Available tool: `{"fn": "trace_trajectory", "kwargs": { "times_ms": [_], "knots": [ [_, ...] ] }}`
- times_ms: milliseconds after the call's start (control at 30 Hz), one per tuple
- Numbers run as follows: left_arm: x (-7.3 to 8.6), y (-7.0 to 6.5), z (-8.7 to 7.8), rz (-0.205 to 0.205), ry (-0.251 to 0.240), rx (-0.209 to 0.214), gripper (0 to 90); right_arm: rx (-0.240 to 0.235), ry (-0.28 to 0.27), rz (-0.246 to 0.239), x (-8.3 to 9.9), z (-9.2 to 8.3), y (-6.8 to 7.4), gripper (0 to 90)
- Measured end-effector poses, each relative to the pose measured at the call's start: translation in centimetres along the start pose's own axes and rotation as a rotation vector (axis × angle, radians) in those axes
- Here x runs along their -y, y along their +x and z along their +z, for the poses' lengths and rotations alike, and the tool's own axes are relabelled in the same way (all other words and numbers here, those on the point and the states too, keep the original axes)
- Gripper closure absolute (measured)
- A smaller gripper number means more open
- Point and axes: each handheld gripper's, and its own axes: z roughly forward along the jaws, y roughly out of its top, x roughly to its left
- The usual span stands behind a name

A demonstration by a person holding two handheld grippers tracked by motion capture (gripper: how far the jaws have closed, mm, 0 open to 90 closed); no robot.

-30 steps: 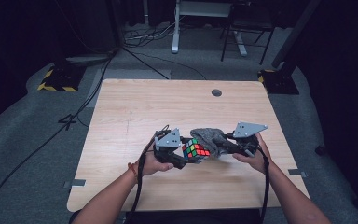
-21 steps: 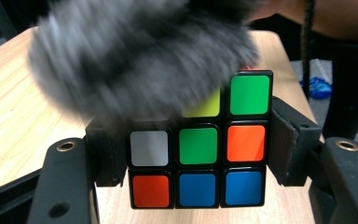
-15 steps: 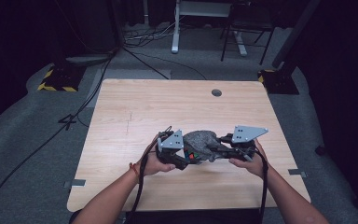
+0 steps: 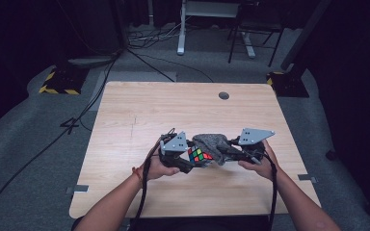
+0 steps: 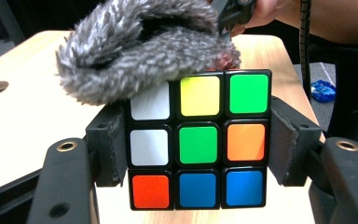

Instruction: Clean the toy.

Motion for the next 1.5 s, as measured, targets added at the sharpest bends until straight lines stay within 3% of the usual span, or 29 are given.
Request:
{"fn": "trace_trajectory", "kwargs": {
  "times_ms": [300, 567, 733, 1167, 1500],
  "knots": [
    [-0.5, 0.3, -1.2, -0.012, -0.059, -0.002, 34.0, 0.026, 0.113, -0.004, 1.0, 1.1, -0.3, 72.6],
    [-0.5, 0.4, -1.6, -0.018, -0.076, -0.008, 34.0, 0.064, 0.151, 0.038, 1.8, 0.8, -1.7, 72.5],
    [-0.3, 0.6, -1.3, -0.02, -0.064, -0.016, 34.0, 0.074, 0.147, 0.076, 2.5, 0.2, -2.7, 72.4],
    [0.0, 0.8, -1.6, -0.007, -0.043, -0.038, 34.0, 0.118, 0.161, 0.089, 3.2, -0.5, -3.8, 72.2],
    [0.9, 1.1, -2.1, -0.031, -0.008, -0.045, 34.0, 0.137, 0.183, 0.137, 4.7, -1.2, -5.5, 70.9]
  ]
}}
